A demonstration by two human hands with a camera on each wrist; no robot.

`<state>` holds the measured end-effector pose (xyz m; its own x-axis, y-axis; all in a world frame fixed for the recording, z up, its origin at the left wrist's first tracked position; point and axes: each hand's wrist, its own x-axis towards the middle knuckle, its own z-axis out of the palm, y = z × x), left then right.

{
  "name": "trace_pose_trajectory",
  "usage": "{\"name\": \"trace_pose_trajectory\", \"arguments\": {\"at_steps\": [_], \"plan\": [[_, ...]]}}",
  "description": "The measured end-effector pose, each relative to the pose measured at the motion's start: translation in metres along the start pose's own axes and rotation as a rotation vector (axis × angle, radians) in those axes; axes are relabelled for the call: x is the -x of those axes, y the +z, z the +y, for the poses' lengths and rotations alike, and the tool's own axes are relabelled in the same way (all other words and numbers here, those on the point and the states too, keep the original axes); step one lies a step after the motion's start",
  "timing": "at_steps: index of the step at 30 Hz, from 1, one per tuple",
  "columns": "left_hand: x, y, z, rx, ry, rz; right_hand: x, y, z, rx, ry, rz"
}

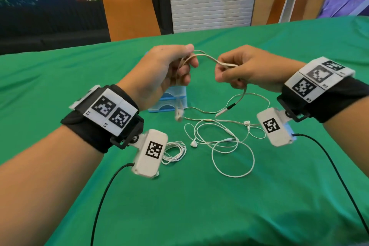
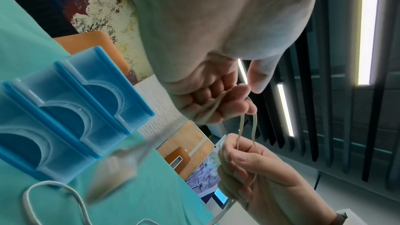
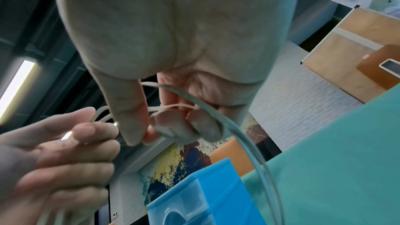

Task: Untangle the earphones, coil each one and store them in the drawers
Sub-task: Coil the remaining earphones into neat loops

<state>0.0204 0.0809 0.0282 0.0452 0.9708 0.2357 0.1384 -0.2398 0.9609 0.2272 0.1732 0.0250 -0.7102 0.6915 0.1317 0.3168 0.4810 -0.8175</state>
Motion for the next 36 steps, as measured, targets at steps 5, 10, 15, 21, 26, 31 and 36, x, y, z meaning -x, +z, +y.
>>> {"name": "trace_pose_trajectory", "arguments": {"at_steps": [5, 10, 15, 21, 26, 31, 36], "plan": [[0.008, 0.002, 0.002, 0.026, -0.098, -0.101, -0.007, -0.007, -0.004, 0.097, -0.106, 0.050], [0.011, -0.015, 0.008, 0.103, -0.072, -0.051, -0.012, -0.007, -0.001, 0.103, -0.123, 0.044], [0.011, -0.044, 0.007, 0.238, -0.053, 0.230, -0.019, -0.024, 0.008, 0.189, -0.029, 0.118], [0.000, -0.066, -0.021, -0.204, -0.135, 0.225, -0.024, -0.036, 0.003, 0.292, 0.046, 0.151], [0.005, -0.048, -0.031, -0.488, -0.280, 0.010, -0.024, -0.022, -0.019, 0.205, -0.023, 0.064], [0.001, -0.025, -0.013, -0.321, -0.174, -0.068, -0.033, -0.001, -0.043, 0.228, -0.146, 0.009], [0.000, -0.027, -0.005, -0.079, -0.063, -0.098, -0.038, 0.001, -0.046, 0.336, -0.199, 0.030]]}}
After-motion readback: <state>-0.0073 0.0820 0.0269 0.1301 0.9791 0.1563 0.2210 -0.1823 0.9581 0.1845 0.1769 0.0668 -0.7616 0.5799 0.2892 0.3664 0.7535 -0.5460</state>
